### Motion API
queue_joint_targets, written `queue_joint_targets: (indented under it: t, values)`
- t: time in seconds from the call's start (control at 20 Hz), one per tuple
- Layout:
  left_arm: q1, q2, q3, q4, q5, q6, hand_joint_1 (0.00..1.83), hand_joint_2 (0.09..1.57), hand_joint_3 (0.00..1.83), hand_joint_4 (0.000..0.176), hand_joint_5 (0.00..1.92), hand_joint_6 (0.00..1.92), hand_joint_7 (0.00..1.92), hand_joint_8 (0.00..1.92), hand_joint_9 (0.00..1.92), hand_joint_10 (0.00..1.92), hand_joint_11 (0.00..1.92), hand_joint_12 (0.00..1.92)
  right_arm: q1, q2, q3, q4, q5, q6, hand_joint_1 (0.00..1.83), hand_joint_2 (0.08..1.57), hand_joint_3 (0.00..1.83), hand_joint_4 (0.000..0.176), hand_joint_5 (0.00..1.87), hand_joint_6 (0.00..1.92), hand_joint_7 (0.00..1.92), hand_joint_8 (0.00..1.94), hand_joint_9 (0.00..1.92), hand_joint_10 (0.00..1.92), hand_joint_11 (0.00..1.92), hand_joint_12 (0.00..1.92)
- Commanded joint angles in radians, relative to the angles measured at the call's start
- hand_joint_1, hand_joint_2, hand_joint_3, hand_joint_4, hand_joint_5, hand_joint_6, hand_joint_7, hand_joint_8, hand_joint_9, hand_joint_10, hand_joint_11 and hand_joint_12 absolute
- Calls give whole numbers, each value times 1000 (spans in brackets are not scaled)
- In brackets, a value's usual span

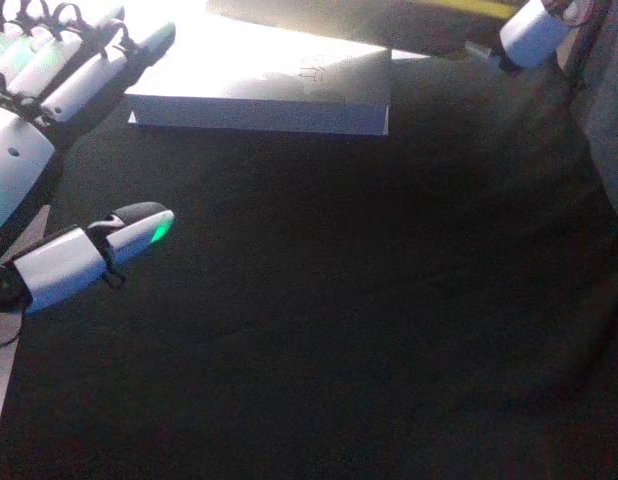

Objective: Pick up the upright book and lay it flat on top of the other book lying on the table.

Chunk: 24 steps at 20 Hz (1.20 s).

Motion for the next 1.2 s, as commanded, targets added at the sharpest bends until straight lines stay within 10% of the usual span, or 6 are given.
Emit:
queue_joint_targets:
  t: [0.0,0.05,0.4,0.55,0.7,1.15]
  values:
    - [-1,12,-5,17,-132,0,552,1187,0,142,24,1,0,0,0,0,0,0,-4,12,-22,-12,87,6,1103,875,1014,0,594,1848,803,1841,959,1921,1030,1921]
    - [0,13,-6,16,-132,0,537,1184,0,145,15,3,0,0,0,0,0,0,-12,19,-37,-19,95,6,816,1313,290,0,419,1856,416,1764,480,1862,498,1921]
    - [10,16,-9,8,-142,0,520,1183,0,159,0,0,0,0,0,0,0,0,-65,70,-120,-50,124,7,411,1190,204,0,0,55,0,216,0,699,0,1869]
    - [12,17,-10,4,-144,0,528,1181,0,174,0,0,0,0,0,0,0,0,-83,81,-140,-62,124,7,405,1207,56,2,0,0,0,4,0,147,0,1642]
    - [15,19,-11,3,-147,0,520,1178,0,176,0,0,0,0,0,0,0,0,-89,104,-166,-77,124,14,361,1131,0,75,0,0,0,0,0,0,0,127]
    - [19,19,-11,-1,-150,0,553,1181,1,146,0,0,0,0,0,0,0,0,-89,122,-180,-216,193,210,296,1079,0,102,0,0,0,0,0,0,0,0]
